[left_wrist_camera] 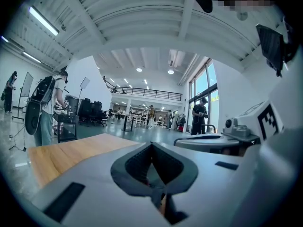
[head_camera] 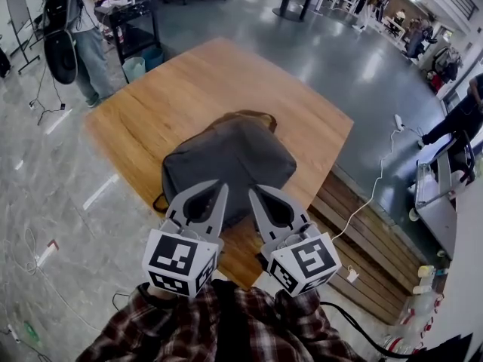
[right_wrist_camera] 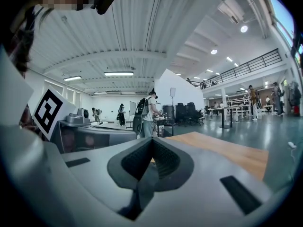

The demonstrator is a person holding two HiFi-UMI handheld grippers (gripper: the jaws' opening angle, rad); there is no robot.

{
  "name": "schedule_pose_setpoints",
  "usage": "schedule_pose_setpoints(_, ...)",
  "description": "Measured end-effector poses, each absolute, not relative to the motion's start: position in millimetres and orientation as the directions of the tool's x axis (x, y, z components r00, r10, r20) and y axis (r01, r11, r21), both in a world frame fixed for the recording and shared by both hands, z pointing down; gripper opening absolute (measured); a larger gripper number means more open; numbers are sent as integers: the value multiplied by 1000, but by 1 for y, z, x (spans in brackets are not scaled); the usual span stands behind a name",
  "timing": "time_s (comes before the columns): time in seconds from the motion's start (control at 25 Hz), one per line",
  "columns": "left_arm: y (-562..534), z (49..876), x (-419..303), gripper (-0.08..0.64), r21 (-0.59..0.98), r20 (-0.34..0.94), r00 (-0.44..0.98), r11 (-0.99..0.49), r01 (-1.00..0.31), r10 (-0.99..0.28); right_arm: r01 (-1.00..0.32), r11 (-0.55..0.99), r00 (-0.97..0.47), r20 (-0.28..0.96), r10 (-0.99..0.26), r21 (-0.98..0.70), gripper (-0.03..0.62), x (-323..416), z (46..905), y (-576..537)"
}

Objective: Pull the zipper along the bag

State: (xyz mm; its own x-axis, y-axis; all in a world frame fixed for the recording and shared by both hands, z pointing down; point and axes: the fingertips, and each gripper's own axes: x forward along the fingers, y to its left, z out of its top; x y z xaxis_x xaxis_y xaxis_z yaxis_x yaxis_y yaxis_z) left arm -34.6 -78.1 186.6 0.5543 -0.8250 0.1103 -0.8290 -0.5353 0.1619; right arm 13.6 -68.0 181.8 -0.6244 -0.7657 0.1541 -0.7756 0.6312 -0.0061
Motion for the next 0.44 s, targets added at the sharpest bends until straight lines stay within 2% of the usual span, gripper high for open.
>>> schedule_pose_setpoints(0.44,-72,191,-32,10,148,115,552,-535,-832,-826,-771,636,-629,166,-759,-11,11,16,188,-64)
